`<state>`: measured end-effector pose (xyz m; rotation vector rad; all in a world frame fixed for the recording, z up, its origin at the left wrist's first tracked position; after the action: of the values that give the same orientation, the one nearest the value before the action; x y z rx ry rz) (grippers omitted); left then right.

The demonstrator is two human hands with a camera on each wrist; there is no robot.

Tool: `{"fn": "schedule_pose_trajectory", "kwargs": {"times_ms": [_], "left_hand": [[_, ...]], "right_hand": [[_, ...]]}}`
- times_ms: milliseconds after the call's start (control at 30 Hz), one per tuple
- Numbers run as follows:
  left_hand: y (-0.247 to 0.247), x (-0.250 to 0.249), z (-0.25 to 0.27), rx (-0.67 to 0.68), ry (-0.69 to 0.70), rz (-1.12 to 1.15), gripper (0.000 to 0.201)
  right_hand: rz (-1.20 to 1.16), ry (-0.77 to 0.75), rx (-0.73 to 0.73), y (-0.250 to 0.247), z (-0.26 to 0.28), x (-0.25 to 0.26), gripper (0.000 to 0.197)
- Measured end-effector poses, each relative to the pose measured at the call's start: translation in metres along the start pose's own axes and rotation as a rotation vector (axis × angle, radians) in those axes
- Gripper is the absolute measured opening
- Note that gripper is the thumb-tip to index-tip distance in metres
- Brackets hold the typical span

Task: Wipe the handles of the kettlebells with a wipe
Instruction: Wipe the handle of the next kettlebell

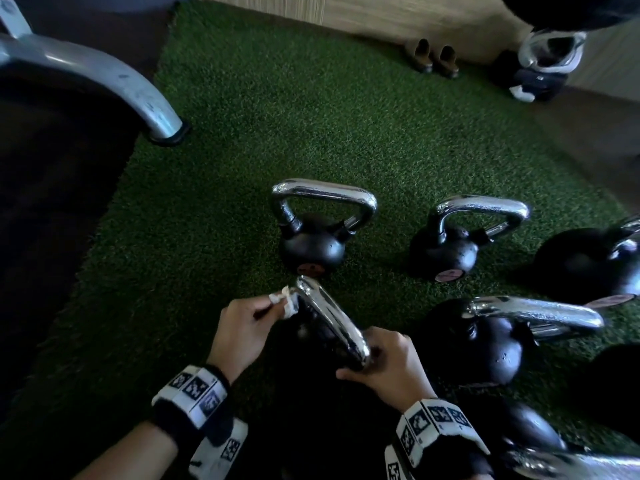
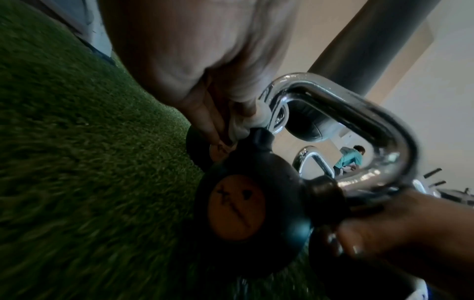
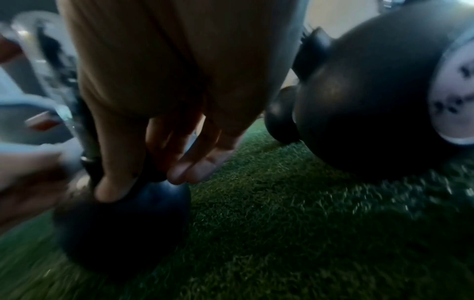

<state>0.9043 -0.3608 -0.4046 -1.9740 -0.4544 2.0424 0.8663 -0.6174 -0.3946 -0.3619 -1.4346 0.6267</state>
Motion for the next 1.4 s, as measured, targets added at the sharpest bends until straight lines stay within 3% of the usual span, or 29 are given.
{"fn": "schedule_pose_trajectory", "kwargs": {"times_ms": [167, 233, 300, 367, 400, 500, 600, 667, 767, 833, 967, 1133, 1267, 1400], "left_hand": [[0.014, -0.007, -0.020, 0.044, 0.010, 0.067, 0.012], [0.015, -0.012, -0.014, 0.077, -0.019, 0.061, 0.013], [0.013, -0.021, -0.009, 0.042, 0.017, -0.048, 0.011], [0.009, -0.031, -0.006, -0.033, 0.053, -0.155, 0.006], [0.008, -0.032, -0.007, -0.054, 0.041, -0.191, 0.008], [0.001, -0.038, -0.008, -0.125, 0.023, -0.183, 0.008], [-0.009, -0.062, -0.003, -0.193, 0.166, -0.068, 0.013], [-0.006, -0.062, -0.003, -0.139, 0.130, 0.054, 0.017], [0.006, -0.041, -0.009, -0.029, -0.107, 0.455, 0.030], [0.007, -0.045, -0.007, -0.017, -0.107, 0.537, 0.032], [0.006, -0.068, 0.006, 0.111, 0.022, 0.457, 0.023], [0.001, -0.065, -0.002, 0.165, -0.008, 0.417, 0.019], [0.025, -0.071, 0.025, 0.394, 0.024, 0.326, 0.020], [0.014, -0.085, 0.039, 0.286, 0.198, 0.205, 0.011]], "right_hand": [[0.062, -0.040, 0.176, 0.021, 0.001, 0.005, 0.012], [0.047, -0.008, 0.152, 0.013, -0.009, 0.005, 0.033], [-0.016, 0.071, 0.106, 0.005, -0.023, 0.002, 0.034], [-0.077, 0.154, 0.180, 0.018, -0.035, -0.005, 0.060], [-0.110, 0.187, 0.231, 0.028, -0.037, -0.006, 0.064], [-0.111, 0.195, 0.256, 0.040, -0.046, -0.004, 0.044], [-0.102, 0.203, 0.256, 0.041, -0.050, -0.013, 0.047], [-0.123, 0.225, 0.249, 0.044, -0.051, -0.019, 0.052], [-0.161, 0.221, 0.236, 0.049, -0.051, -0.023, 0.060], [-0.175, 0.208, 0.224, 0.048, -0.052, -0.021, 0.058], [-0.168, 0.185, 0.224, 0.046, -0.048, -0.014, 0.051], [-0.128, 0.178, 0.226, 0.046, -0.054, -0.017, 0.052], [-0.125, 0.175, 0.226, 0.044, -0.053, -0.017, 0.047], [-0.138, 0.182, 0.226, 0.043, -0.053, -0.015, 0.043]]}}
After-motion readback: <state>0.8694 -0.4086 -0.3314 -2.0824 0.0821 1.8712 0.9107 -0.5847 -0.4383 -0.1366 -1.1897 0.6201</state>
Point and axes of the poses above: each hand's wrist, its own z-axis away from the middle knuckle, its own y-axis out of the palm, x = y × z, the point moved 10 cm from there along -z, towards the middle knuckle, and after that the axes turned 3 degrees about -z, right-handed, at the moved point
